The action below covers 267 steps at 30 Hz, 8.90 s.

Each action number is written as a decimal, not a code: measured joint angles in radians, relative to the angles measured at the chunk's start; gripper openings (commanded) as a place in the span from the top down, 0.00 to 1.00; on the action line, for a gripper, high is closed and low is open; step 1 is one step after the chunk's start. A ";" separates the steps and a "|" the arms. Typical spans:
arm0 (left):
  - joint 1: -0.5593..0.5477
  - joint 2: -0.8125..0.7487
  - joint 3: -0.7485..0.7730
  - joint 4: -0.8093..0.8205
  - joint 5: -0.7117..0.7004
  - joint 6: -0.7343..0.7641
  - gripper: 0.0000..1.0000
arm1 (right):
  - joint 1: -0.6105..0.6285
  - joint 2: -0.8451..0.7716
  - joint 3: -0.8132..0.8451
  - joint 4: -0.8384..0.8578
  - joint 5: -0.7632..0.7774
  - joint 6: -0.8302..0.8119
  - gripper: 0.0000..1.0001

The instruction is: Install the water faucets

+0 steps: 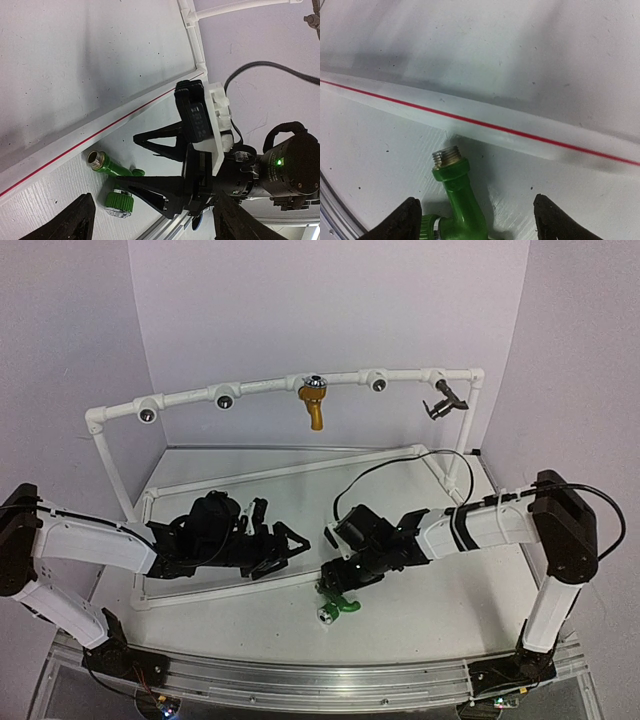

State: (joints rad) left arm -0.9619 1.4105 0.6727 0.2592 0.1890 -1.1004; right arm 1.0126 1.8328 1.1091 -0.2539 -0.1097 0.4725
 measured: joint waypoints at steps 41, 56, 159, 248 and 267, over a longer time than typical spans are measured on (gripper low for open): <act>-0.041 0.150 0.125 0.090 0.172 -0.037 0.82 | 0.059 -0.304 -0.245 0.409 -0.042 -0.520 1.00; -0.029 -0.004 0.072 0.118 0.139 0.100 1.00 | -0.013 -0.445 -0.246 0.350 -0.054 -0.146 0.02; -0.081 0.755 0.794 -0.538 -0.106 1.129 0.95 | -0.216 -0.264 0.131 0.835 0.774 -2.453 1.00; -0.120 0.786 0.821 -0.494 -0.141 1.094 1.00 | -0.205 -0.217 0.315 0.480 0.824 -1.686 1.00; -0.120 0.786 0.821 -0.494 -0.142 1.095 1.00 | -0.214 -0.217 0.344 0.409 0.799 -1.463 1.00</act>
State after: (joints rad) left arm -1.0817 2.1967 1.4933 -0.2348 0.0475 -0.0055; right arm 0.7988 1.6157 1.4532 0.1549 0.6893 -0.9905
